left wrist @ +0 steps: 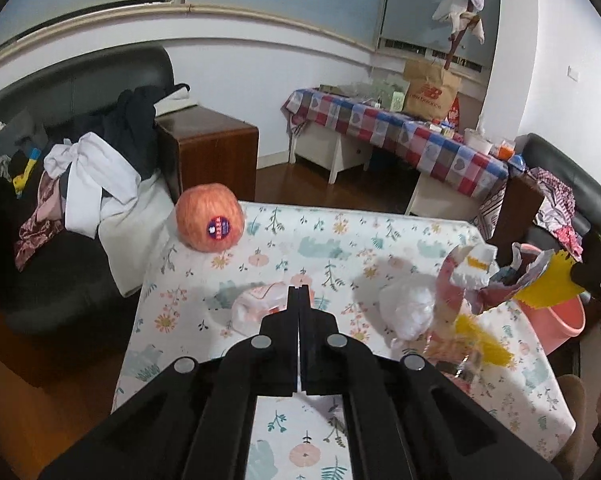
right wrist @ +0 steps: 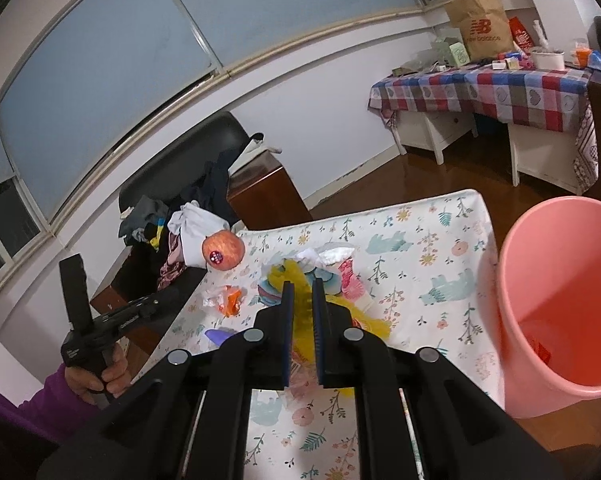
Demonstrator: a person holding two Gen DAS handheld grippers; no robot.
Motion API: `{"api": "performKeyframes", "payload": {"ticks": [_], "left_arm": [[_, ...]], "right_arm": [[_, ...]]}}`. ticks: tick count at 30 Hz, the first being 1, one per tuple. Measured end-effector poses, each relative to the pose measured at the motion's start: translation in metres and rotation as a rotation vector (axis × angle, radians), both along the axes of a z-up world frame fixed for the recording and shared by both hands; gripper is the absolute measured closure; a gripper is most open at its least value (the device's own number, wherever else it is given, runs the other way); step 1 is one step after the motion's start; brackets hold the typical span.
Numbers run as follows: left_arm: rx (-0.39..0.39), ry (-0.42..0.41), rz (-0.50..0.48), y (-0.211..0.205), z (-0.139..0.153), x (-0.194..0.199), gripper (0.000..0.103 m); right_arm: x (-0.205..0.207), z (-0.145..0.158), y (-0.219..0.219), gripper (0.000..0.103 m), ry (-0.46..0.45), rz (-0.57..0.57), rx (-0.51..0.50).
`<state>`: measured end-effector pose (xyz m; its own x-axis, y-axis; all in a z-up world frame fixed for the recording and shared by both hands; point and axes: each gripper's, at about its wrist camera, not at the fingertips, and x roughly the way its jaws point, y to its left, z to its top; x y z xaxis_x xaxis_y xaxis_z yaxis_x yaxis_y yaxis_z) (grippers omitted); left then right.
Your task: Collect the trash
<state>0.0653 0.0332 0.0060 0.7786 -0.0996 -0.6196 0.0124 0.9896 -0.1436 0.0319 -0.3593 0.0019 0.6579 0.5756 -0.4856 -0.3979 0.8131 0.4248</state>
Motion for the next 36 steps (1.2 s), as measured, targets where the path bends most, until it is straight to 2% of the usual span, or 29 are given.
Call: {"api": "performKeyframes", "payload": {"ticks": [4,9,10,12,13,14,16,18,19,22,28,31,33,36], "left_arm": [[-0.047,-0.024,-0.026,-0.003,0.011,-0.005,0.103],[-0.156,-0.027,-0.159,-0.023,0.020,-0.009,0.103],[-0.179,-0.027,-0.205,-0.032,0.023,-0.011,0.100],[-0.191,-0.020,-0.271,-0.047,0.026,-0.013,0.079],[-0.195,-0.020,-0.315,-0.060,0.028,-0.013,0.058],[-0.198,-0.026,-0.345,-0.069,0.029,-0.015,0.053],[-0.182,-0.036,-0.435,-0.093,0.030,-0.017,0.053],[-0.127,-0.041,-0.500,-0.117,0.030,-0.016,0.053],[-0.074,-0.049,-0.535,-0.134,0.028,-0.014,0.053],[0.025,-0.049,-0.597,-0.165,0.022,-0.008,0.053],[0.141,-0.021,-0.737,-0.209,0.002,0.003,0.053],[0.196,-0.022,-0.777,-0.227,-0.009,0.005,0.054],[0.203,-0.006,-0.792,-0.233,-0.016,0.006,0.058],[0.216,0.004,-0.796,-0.239,-0.023,0.008,0.074]], "right_arm": [[0.000,0.004,-0.007,0.094,0.001,-0.013,0.013],[0.002,-0.015,-0.004,0.094,0.068,-0.016,-0.017],[0.001,-0.018,-0.004,0.094,0.075,-0.016,-0.017],[-0.001,-0.022,-0.005,0.094,0.084,-0.015,-0.017],[-0.002,-0.023,-0.005,0.094,0.086,-0.016,-0.020],[-0.003,-0.024,-0.006,0.094,0.088,-0.016,-0.021],[-0.004,-0.024,-0.008,0.094,0.089,-0.020,-0.023],[-0.006,-0.024,-0.011,0.094,0.090,-0.020,-0.024],[-0.008,-0.025,-0.012,0.094,0.092,-0.020,-0.029],[-0.011,-0.028,-0.017,0.094,0.099,-0.024,-0.043],[-0.016,-0.039,-0.035,0.094,0.137,-0.051,-0.043],[-0.018,-0.043,-0.044,0.094,0.147,-0.069,-0.040],[-0.019,-0.045,-0.050,0.094,0.150,-0.081,-0.035],[-0.020,-0.048,-0.058,0.094,0.159,-0.094,-0.020]]}}
